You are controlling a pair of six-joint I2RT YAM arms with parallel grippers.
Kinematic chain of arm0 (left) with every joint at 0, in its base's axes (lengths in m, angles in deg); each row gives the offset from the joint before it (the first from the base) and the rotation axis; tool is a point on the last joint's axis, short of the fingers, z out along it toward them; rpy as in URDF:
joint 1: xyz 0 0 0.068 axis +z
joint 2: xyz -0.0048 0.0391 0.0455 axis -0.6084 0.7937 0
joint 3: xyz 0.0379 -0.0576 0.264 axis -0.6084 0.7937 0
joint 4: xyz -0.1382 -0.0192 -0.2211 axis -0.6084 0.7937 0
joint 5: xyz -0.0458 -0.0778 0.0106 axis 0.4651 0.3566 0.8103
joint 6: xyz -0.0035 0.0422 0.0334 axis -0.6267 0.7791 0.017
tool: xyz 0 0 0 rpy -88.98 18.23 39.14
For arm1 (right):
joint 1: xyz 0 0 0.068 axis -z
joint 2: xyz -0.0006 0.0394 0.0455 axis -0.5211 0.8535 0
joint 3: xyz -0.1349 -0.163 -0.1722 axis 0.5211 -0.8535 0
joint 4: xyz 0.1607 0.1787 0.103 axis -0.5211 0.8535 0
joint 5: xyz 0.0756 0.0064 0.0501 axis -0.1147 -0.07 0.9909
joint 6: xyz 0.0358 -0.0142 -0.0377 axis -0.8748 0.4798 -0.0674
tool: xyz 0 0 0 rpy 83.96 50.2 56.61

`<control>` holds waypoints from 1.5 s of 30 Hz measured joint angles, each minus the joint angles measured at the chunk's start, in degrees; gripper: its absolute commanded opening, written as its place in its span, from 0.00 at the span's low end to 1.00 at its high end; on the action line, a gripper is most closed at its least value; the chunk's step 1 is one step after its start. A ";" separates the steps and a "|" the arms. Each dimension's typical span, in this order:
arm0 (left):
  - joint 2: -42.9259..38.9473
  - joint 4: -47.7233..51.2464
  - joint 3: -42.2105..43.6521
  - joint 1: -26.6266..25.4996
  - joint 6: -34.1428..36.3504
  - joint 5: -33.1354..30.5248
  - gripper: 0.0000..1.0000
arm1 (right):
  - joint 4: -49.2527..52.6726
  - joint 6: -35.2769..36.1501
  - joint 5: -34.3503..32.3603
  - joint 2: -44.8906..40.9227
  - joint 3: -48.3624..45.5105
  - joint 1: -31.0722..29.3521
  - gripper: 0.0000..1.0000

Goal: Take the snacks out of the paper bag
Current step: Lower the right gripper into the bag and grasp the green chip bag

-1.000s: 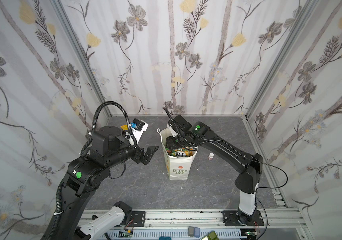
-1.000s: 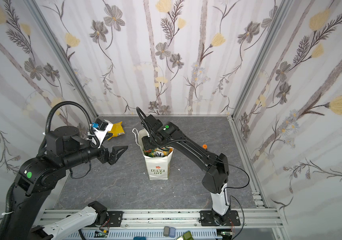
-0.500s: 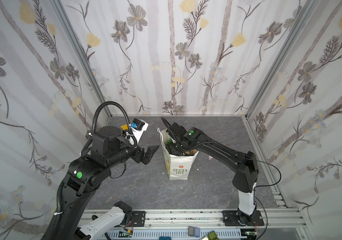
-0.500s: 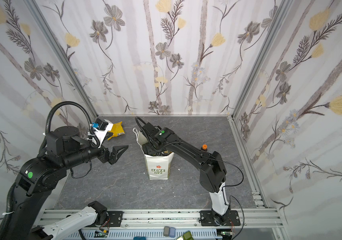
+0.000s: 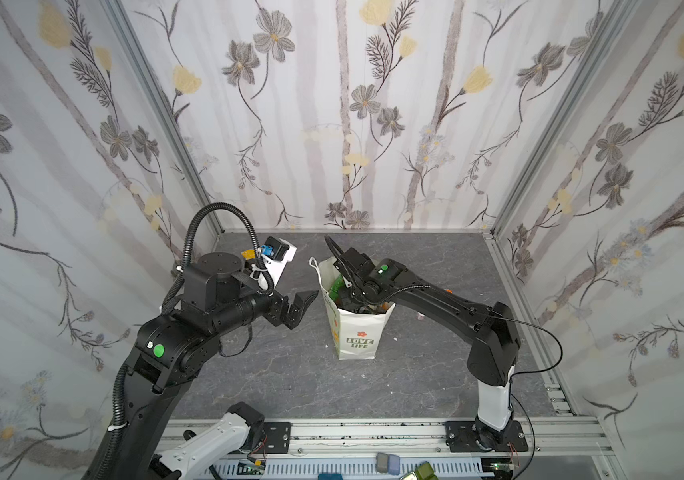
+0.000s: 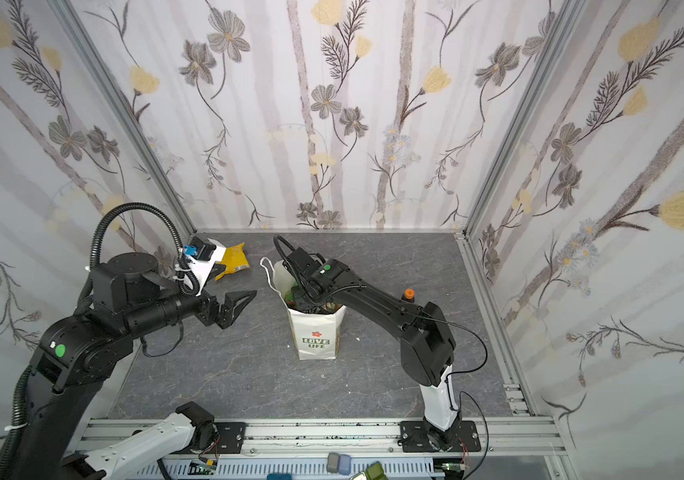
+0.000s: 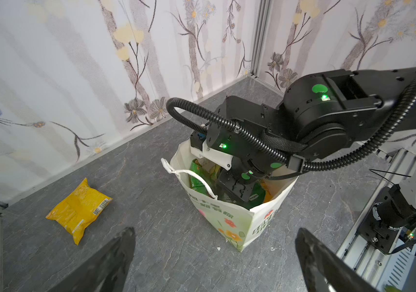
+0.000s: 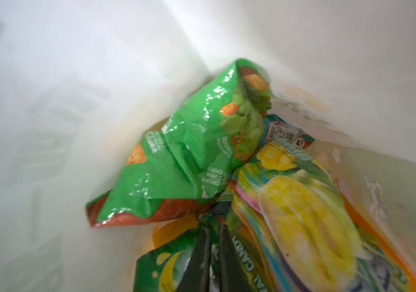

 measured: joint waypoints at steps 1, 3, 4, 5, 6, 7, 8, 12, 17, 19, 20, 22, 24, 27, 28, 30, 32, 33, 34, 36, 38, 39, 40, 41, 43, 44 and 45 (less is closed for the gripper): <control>0.09 0.04 0.13 0.00 0.00 -0.07 1.00 | -0.15 -0.17 0.00 -0.20 -0.02 0.00 0.00; 0.24 0.04 0.28 0.00 0.02 -0.11 1.00 | -0.48 -0.17 0.94 -0.52 -0.07 0.00 0.00; 0.26 0.07 0.37 0.00 0.11 -0.11 1.00 | -0.70 -0.17 1.03 -0.72 -0.07 0.02 0.00; 0.26 0.09 0.39 0.00 0.17 -0.11 1.00 | -0.96 -0.20 1.07 -0.96 -0.07 0.07 0.00; 0.22 0.04 0.39 -0.02 0.17 -0.11 1.00 | -1.14 -0.37 1.07 -1.38 -0.07 0.09 0.00; 0.17 0.04 0.39 -0.02 0.20 -0.13 1.00 | -1.22 -0.37 1.07 -1.86 -0.09 0.13 0.00; 0.13 0.07 0.39 0.00 0.20 -0.15 1.00 | -1.40 -0.37 1.07 -2.43 -0.09 0.17 0.00; 0.00 0.07 0.46 0.00 0.20 -0.52 1.00 | -2.25 -0.46 1.07 -4.61 -0.07 0.28 0.00; -0.24 0.04 0.55 0.00 0.20 -0.52 1.00 | -3.15 -0.90 1.03 -6.73 -0.07 0.39 0.00; -0.24 0.02 0.55 0.00 0.20 -0.52 1.00 | -3.85 -1.05 0.98 -7.48 -0.07 0.52 0.00; -0.24 0.02 0.52 0.00 0.20 -0.52 1.00 | -4.00 -1.38 0.98 -7.78 -0.07 0.61 0.00; -0.28 0.02 0.52 0.00 0.20 -0.50 1.00 | -4.04 -1.57 0.85 -8.41 -0.07 0.70 0.00; -0.28 0.02 0.52 0.00 0.17 -0.50 1.00 | -4.39 -1.88 0.85 -8.90 -0.07 0.76 0.00; -0.28 0.02 0.52 0.00 0.17 -0.50 1.00 | -4.48 -1.92 0.85 -9.42 -0.07 0.79 0.00; -0.31 0.02 0.52 0.00 0.17 -0.50 1.00 | -4.57 -1.92 0.85 -9.51 -0.09 0.81 0.11; -0.31 -0.02 0.52 0.00 0.17 -0.50 1.00 | -5.05 -2.12 0.87 -9.46 -0.20 0.83 0.37; -0.31 -0.15 0.52 0.00 0.17 -0.46 1.00 | -5.49 -2.27 0.87 -8.81 -0.20 0.90 0.48; -0.31 -0.24 0.52 0.00 0.17 -0.46 1.00 | -5.81 -2.27 0.87 -8.20 -0.22 0.94 0.51; -0.31 -0.35 0.52 0.00 0.17 -0.46 1.00 | -6.12 -2.19 0.90 -7.39 -0.22 1.01 0.54; -0.31 -0.35 0.52 0.00 0.17 -0.46 1.00 | -6.23 -1.84 0.87 -5.53 -0.22 1.03 0.61; -0.33 -0.35 0.55 0.00 0.17 -0.48 1.00 | -6.08 -1.84 0.83 -3.67 -0.22 1.03 0.66; -0.33 -0.35 0.57 0.00 0.17 -0.48 1.00 | -6.05 -1.84 0.70 -2.91 -0.22 1.03 0.67; -0.37 -0.35 0.59 0.00 0.17 -0.50 1.00 | -6.05 -1.79 0.59 -2.16 -0.22 1.03 0.69; -0.39 -0.35 0.59 0.00 0.17 -0.50 1.00 | -6.08 -1.60 0.46 -1.51 -0.22 1.03 0.70; -0.42 -0.35 0.61 0.00 0.17 -0.50 1.00 | -6.14 -1.20 0.37 0.02 -0.22 1.03 0.70; -0.42 -0.35 0.61 0.00 0.17 -0.50 1.00 | -6.23 -0.96 -0.07 0.66 -0.22 1.03 0.70; -0.42 -0.37 0.68 0.00 0.17 -0.52 1.00 | -6.36 -0.79 -0.39 1.36 -0.28 1.03 0.70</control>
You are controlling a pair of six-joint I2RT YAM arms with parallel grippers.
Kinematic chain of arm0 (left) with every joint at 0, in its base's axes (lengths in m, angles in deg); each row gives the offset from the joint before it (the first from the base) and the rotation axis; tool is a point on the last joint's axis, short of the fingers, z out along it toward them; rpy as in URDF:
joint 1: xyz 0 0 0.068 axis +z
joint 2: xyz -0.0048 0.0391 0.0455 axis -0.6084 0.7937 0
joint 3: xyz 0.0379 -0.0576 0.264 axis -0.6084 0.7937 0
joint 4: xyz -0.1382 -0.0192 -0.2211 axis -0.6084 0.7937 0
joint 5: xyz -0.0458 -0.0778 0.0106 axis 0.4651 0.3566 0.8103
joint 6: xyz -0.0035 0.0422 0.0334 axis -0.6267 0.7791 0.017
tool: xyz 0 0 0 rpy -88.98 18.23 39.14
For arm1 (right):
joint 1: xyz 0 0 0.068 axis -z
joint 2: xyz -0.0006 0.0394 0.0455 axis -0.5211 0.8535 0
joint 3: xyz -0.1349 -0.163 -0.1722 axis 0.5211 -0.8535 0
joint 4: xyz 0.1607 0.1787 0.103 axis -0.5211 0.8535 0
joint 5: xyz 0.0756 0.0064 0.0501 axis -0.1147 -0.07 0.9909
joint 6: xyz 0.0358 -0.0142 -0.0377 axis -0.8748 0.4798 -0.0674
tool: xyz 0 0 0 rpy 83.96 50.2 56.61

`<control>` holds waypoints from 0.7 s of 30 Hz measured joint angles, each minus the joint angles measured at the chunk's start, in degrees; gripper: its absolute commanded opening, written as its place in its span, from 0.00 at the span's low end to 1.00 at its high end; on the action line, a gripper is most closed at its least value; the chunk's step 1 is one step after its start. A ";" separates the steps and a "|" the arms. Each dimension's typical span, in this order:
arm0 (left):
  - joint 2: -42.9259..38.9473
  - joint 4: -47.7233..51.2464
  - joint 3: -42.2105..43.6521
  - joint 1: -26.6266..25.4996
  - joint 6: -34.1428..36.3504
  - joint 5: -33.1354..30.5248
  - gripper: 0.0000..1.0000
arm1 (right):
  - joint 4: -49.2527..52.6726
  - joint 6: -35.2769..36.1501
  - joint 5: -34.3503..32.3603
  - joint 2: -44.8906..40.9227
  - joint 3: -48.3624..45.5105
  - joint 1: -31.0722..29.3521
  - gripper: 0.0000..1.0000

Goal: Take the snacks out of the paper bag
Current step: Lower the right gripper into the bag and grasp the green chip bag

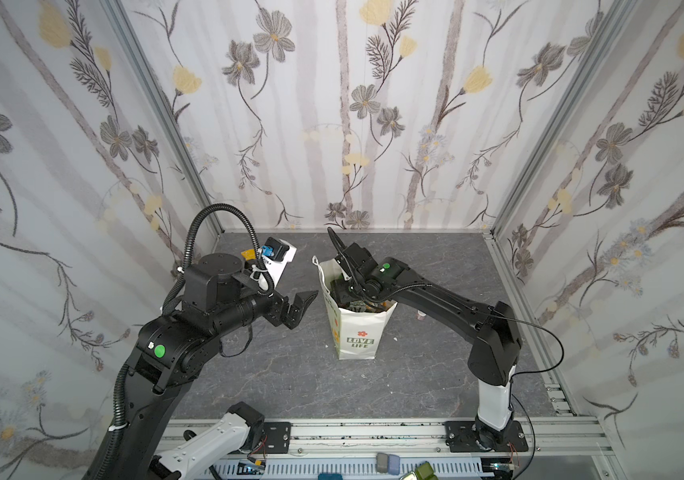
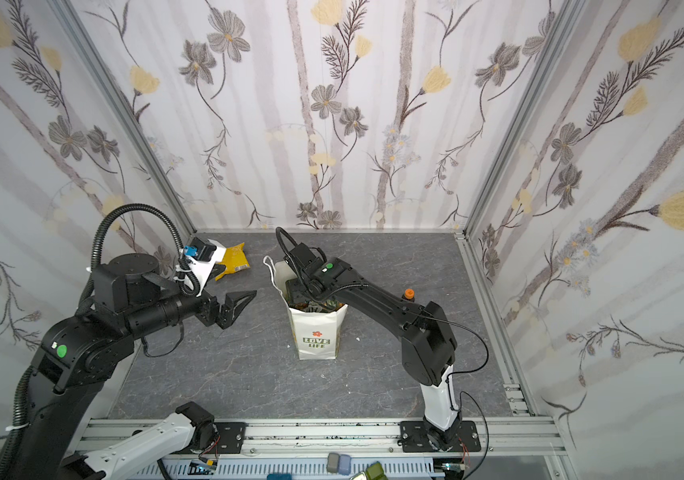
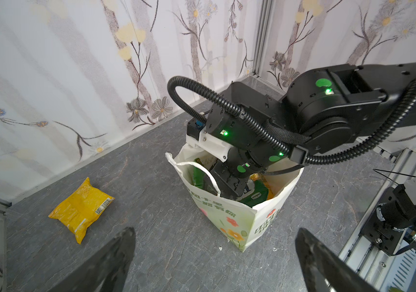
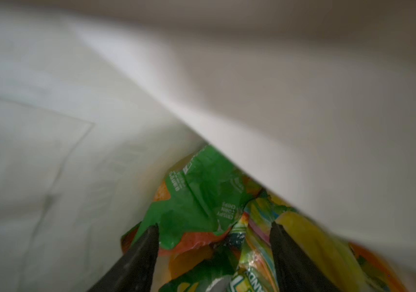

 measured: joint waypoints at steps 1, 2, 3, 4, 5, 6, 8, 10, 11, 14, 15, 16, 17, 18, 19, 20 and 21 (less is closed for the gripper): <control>0.02 0.02 0.02 0.00 0.00 0.00 1.00 | -0.35 0.02 0.02 0.55 -0.15 0.00 0.70; 0.02 0.00 0.04 0.00 0.00 0.00 1.00 | -0.81 0.04 0.20 1.01 -0.37 0.00 0.69; 0.02 0.00 0.09 0.00 0.00 0.00 1.00 | -1.46 0.28 0.24 1.40 -0.74 0.00 0.68; 0.00 0.02 0.15 0.00 0.00 -0.02 1.00 | -2.12 0.63 0.20 1.79 -1.22 -0.04 0.65; -0.02 0.00 0.20 0.00 0.00 -0.02 1.00 | -3.08 0.72 0.13 2.10 -1.79 -0.20 0.60; -0.04 0.00 0.24 0.00 0.00 -0.02 1.00 | -3.87 0.87 0.20 2.29 -2.25 -0.22 0.56; -0.09 0.00 0.24 0.00 0.00 -0.02 1.00 | -5.68 0.90 0.68 2.51 -3.15 -0.22 0.44; -0.22 0.02 0.26 0.00 0.00 -0.09 1.00 | -7.06 0.85 1.27 2.45 -4.17 -0.22 0.32; -0.28 0.02 0.26 0.00 0.00 -0.24 1.00 | -7.72 0.85 1.27 2.25 -4.72 -0.28 0.26; -0.37 0.00 0.35 0.00 0.00 -0.57 1.00 | -8.02 0.83 1.51 1.29 -5.49 -0.22 0.12; -0.37 0.00 0.39 0.00 0.00 -0.57 1.00 | -7.78 0.76 1.57 1.05 -5.51 -0.22 0.08; -0.33 0.00 0.42 0.00 0.00 -0.57 1.00 | -7.58 0.59 1.66 0.74 -5.53 -0.22 0.03; -0.26 -0.02 0.46 0.00 0.00 -0.59 1.00 | -7.39 0.57 1.73 0.42 -5.57 -0.22 0.00; -0.24 -0.02 0.50 0.00 0.00 -0.57 1.00 | -7.19 0.26 1.70 0.11 -5.60 -0.22 0.00; -0.22 -0.02 0.55 0.00 0.00 -0.57 1.00 | -6.86 0.35 1.70 -0.28 -5.62 -0.22 0.00; -0.22 -0.02 0.55 0.00 0.00 -0.57 1.00 | -6.56 0.28 1.70 -0.79 -5.68 -0.20 0.00; -0.24 -0.02 0.57 0.00 0.00 -0.57 1.00 | -6.23 0.20 1.70 -1.14 -5.68 -0.20 0.00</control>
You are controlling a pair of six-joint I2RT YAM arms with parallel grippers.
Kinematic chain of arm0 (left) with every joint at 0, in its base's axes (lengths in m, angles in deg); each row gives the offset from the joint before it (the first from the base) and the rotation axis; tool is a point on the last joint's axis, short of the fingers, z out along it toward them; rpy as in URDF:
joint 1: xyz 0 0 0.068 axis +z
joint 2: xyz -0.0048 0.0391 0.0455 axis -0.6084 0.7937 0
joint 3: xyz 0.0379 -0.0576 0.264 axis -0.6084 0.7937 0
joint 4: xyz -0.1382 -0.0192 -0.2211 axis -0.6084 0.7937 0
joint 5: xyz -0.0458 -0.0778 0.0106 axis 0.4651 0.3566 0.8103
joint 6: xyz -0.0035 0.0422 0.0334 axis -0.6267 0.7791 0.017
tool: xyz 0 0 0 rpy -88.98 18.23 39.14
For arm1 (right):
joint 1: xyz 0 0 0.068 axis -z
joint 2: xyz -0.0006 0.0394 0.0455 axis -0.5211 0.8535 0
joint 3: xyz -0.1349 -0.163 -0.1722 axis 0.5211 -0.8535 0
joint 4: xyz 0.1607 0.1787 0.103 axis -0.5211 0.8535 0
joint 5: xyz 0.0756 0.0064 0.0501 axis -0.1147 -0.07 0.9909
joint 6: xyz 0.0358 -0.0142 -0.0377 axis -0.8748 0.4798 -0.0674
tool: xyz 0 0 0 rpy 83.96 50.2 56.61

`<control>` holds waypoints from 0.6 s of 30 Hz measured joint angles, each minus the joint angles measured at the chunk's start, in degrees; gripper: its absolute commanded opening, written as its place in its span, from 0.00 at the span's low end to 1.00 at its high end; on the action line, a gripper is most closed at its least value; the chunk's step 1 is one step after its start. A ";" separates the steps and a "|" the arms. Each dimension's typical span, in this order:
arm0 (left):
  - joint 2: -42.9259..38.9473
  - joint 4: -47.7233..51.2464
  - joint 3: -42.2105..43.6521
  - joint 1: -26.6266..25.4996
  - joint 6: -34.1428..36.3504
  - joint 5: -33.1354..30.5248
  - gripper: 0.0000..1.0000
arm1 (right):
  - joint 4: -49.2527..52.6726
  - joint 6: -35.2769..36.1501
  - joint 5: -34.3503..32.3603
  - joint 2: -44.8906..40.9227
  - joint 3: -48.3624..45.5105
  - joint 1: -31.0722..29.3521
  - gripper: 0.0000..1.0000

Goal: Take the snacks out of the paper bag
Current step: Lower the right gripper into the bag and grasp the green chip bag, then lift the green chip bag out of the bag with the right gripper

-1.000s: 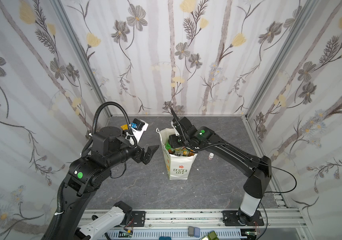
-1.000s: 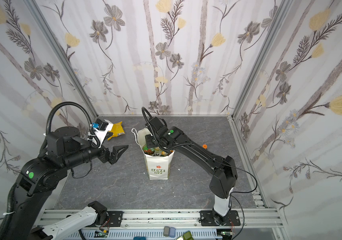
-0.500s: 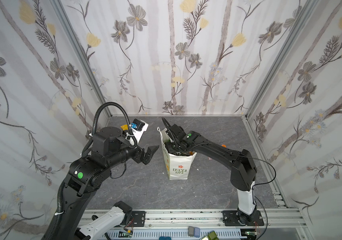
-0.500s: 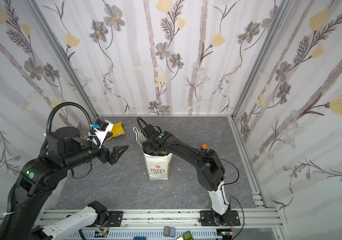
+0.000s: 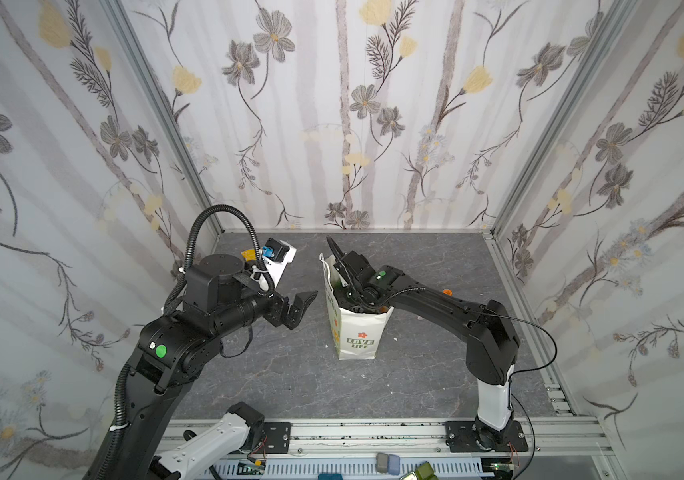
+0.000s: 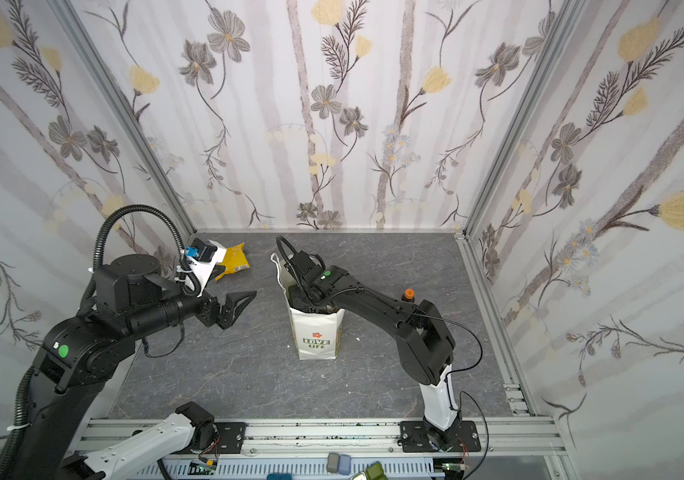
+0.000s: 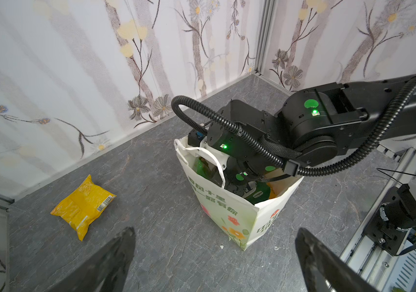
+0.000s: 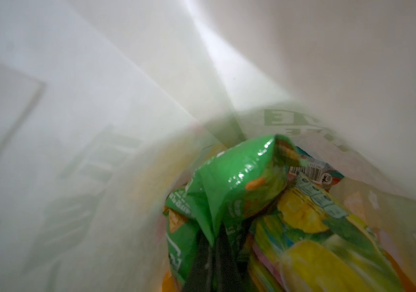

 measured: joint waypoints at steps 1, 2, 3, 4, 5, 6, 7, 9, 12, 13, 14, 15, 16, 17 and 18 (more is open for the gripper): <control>0.00 -0.02 0.04 0.00 0.00 0.02 1.00 | 0.42 -0.09 0.02 -0.57 0.00 -0.02 0.00; 0.00 -0.02 0.07 0.00 0.00 0.02 1.00 | 0.74 -0.24 0.02 -1.01 -0.02 -0.02 0.00; 0.00 -0.02 0.09 0.00 0.00 0.00 1.00 | 0.92 -0.26 0.02 -1.51 -0.02 -0.02 0.00; 0.00 -0.02 0.11 0.00 0.00 0.00 1.00 | 0.96 -0.31 0.04 -2.05 -0.04 0.00 0.00; -0.02 -0.09 0.20 0.00 0.00 0.00 1.00 | 1.03 -0.42 0.02 -2.73 -0.04 -0.02 0.00; -0.02 -0.09 0.24 0.00 0.00 0.00 1.00 | 1.09 -0.42 0.02 -3.26 -0.04 -0.02 0.00; -0.04 -0.20 0.31 0.00 0.00 0.00 1.00 | 1.11 -0.44 0.02 -3.85 -0.04 -0.02 0.00; -0.04 -0.24 0.37 0.00 0.00 0.00 1.00 | 1.09 -0.61 0.00 -4.90 -0.04 0.00 0.00; -0.04 -0.26 0.42 0.00 0.00 0.00 1.00 | 1.05 -0.85 -0.07 -6.45 -0.02 0.04 0.00; -0.04 -0.26 0.42 0.00 0.00 -0.02 1.00 | 1.05 -0.87 -0.09 -6.97 -0.02 0.04 0.00; -0.04 -0.26 0.42 0.00 0.00 -0.02 1.00 | 1.03 -0.92 -0.11 -7.52 0.00 0.04 0.00; -0.04 -0.26 0.42 0.00 0.00 -0.02 1.00 | 0.90 -1.14 -0.15 -8.00 0.00 0.04 0.00; -0.04 -0.26 0.42 0.00 0.00 -0.02 1.00 | 0.87 -1.27 -0.28 -8.52 0.09 0.04 0.00; -0.04 -0.28 0.44 0.00 0.00 -0.02 1.00 | 0.85 -1.29 -0.33 -9.03 0.17 0.09 0.00; -0.04 -0.31 0.46 0.00 0.00 -0.02 1.00 | 0.81 -1.31 -0.44 -9.42 0.24 0.15 0.00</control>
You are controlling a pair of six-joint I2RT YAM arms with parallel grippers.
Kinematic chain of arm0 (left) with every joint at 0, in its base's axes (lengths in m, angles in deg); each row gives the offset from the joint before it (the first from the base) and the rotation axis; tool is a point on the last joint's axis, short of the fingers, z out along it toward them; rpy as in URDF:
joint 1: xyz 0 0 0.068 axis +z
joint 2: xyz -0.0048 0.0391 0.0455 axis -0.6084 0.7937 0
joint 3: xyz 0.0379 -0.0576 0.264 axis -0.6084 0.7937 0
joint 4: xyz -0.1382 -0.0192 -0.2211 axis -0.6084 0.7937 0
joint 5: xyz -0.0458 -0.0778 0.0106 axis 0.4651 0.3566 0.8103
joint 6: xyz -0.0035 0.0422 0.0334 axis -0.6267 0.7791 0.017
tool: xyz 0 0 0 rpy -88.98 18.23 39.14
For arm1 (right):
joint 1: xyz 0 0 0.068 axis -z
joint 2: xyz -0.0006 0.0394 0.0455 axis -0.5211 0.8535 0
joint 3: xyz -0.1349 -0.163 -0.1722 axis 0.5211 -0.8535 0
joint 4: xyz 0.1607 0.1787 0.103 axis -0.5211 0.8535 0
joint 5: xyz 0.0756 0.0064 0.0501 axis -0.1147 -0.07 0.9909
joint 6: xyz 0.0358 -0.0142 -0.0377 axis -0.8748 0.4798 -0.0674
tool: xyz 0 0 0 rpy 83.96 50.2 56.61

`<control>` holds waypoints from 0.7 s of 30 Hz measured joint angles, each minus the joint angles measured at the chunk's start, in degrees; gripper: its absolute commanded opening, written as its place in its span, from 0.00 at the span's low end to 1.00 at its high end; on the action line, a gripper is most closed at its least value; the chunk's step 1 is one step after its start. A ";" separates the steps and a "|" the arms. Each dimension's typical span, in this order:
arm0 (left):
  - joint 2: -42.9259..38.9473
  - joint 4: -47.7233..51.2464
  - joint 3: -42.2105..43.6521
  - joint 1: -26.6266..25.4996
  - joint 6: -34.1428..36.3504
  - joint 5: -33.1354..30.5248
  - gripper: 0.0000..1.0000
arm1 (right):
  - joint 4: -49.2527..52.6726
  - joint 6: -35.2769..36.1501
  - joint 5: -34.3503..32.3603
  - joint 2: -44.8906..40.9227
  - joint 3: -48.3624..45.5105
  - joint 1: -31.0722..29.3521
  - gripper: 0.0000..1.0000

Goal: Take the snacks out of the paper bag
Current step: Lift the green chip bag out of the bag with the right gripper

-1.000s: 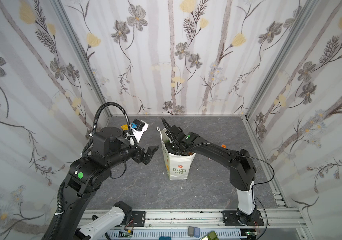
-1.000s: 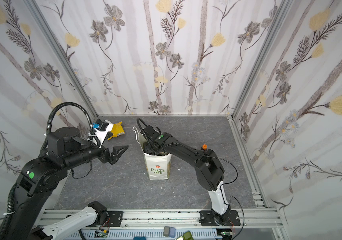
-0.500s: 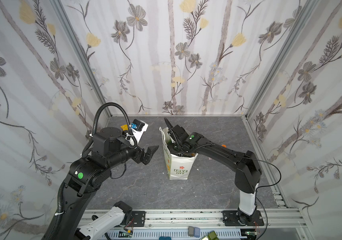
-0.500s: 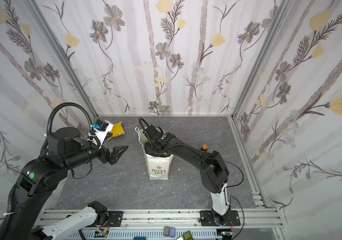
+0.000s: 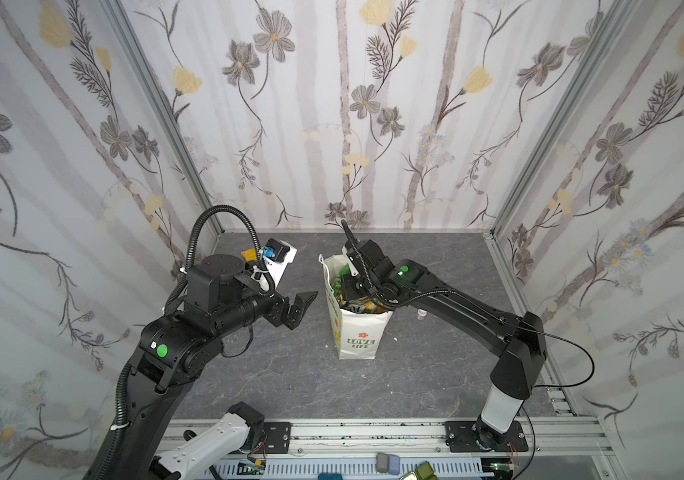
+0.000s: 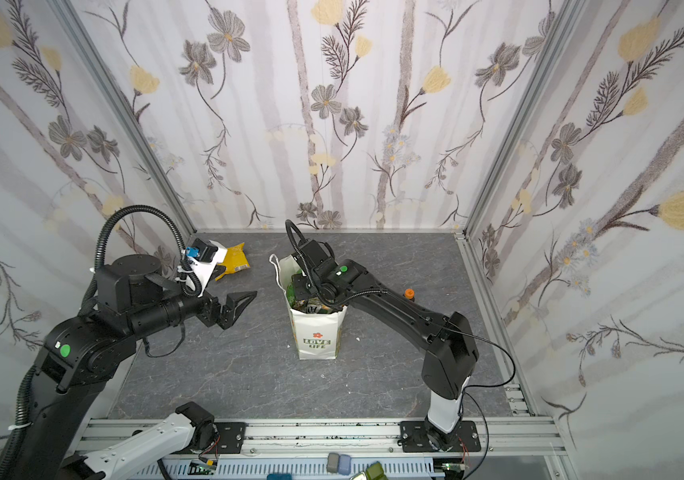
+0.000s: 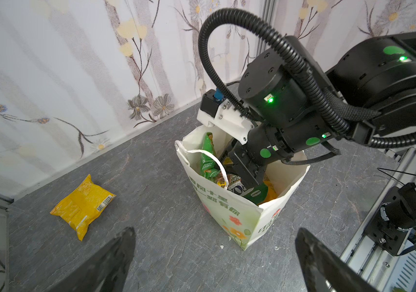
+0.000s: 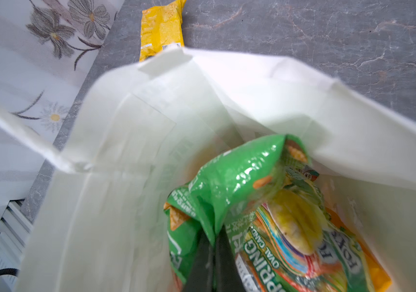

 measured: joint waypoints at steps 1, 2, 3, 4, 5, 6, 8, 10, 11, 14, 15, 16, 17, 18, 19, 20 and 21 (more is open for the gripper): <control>0.00 0.00 0.00 0.00 0.00 0.00 1.00 | -0.07 -0.11 -0.02 -0.48 0.07 0.04 0.00; 0.00 -0.02 0.02 0.00 0.00 0.00 1.00 | -0.17 -0.46 -0.04 -0.85 0.09 0.11 0.00; 0.00 -0.02 0.02 0.00 0.00 0.00 1.00 | -0.24 -0.48 -0.02 -1.20 0.11 0.15 0.00; 0.02 -0.04 0.02 0.00 0.00 0.00 1.00 | -0.33 -0.59 -0.04 -1.55 0.11 0.22 0.00; 0.02 -0.04 0.02 0.00 0.00 0.00 1.00 | -0.31 -0.63 -0.04 -1.84 0.13 0.28 0.00; 0.02 -0.04 0.02 0.00 0.00 0.00 1.00 | -0.33 -0.68 -0.04 -2.10 0.17 0.37 0.00; 0.00 -0.07 0.02 0.00 0.00 0.02 1.00 | -0.35 -1.05 -0.04 -2.71 0.17 0.42 0.00; 0.00 -0.07 0.07 0.00 0.00 0.02 1.00 | -0.39 -1.05 -0.02 -3.30 0.17 0.42 0.00; 0.00 -0.07 0.07 0.00 0.00 0.02 1.00 | -0.39 -1.07 -0.02 -3.67 0.17 0.42 0.00; 0.00 -0.11 0.09 0.00 -0.02 0.09 1.00 | -0.87 -1.29 0.00 -4.92 0.20 0.42 0.00; 0.00 -0.13 0.11 0.00 -0.07 0.15 1.00 | -1.03 -1.31 -0.02 -5.35 0.26 0.42 0.00; -0.02 -0.13 0.13 0.00 -0.31 0.15 1.00 | -1.27 -1.51 0.00 -5.77 0.28 0.42 0.00; -0.07 -0.22 0.17 0.00 -0.44 0.17 1.00 | -1.66 -1.49 -0.02 -6.27 0.31 0.42 0.00; -0.11 -0.33 0.22 0.00 -0.46 0.22 1.00 | -2.12 -1.51 0.00 -6.84 0.31 0.42 0.00; -0.15 -0.44 0.22 0.00 -0.46 0.28 1.00 | -2.56 -1.51 0.02 -7.34 0.31 0.42 0.00; -0.17 -0.55 0.22 0.00 -0.52 0.46 1.00 | -2.82 -1.53 0.02 -8.00 0.50 0.42 0.00; -0.20 -0.63 0.22 0.00 -0.79 0.61 1.00 | -3.04 -1.53 0.04 -8.50 0.76 0.44 0.00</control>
